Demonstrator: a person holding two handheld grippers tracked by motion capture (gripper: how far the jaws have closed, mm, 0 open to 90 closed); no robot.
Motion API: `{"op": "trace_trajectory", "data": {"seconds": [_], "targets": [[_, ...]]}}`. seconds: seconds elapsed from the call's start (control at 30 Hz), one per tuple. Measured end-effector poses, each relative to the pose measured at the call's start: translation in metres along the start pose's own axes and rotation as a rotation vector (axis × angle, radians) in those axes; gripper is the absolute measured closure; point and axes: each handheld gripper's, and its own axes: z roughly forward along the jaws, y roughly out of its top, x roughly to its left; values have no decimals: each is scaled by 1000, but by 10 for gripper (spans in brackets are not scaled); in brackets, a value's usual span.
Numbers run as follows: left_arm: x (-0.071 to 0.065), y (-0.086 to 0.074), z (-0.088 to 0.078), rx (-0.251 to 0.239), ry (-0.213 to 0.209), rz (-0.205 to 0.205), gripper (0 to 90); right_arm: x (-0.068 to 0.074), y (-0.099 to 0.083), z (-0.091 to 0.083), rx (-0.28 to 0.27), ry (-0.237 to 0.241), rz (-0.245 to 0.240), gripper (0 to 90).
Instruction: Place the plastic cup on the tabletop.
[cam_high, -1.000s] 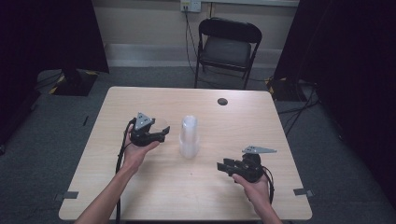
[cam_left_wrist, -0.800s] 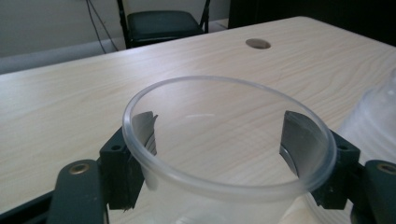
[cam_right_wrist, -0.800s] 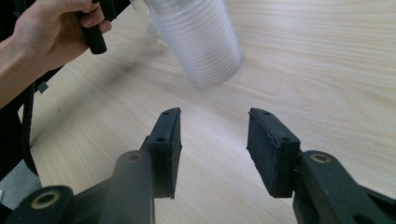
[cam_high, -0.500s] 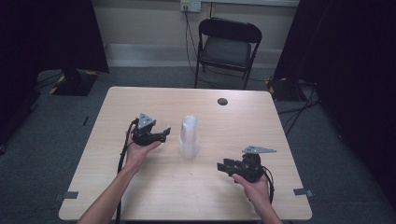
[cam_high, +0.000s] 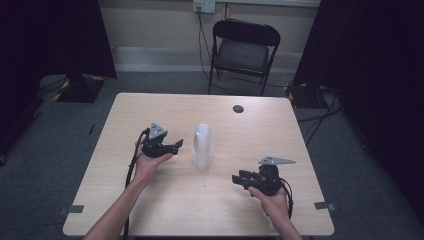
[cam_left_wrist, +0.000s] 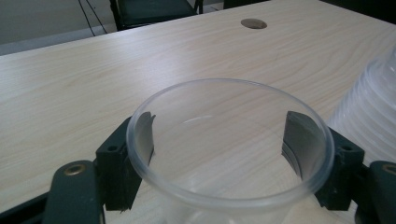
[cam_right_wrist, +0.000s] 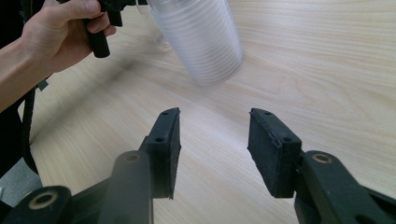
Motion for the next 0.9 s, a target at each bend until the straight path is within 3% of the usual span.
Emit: {"op": "trace_trajectory", "data": {"seconds": [0.43,0.9], "targets": [[-2,-8,1,47,-11,26,169,0,0,-1,-1,0,1,542],[-1,-13,1,102,-17,-1,169,0,-3,0,9,-6,-2,527]]}}
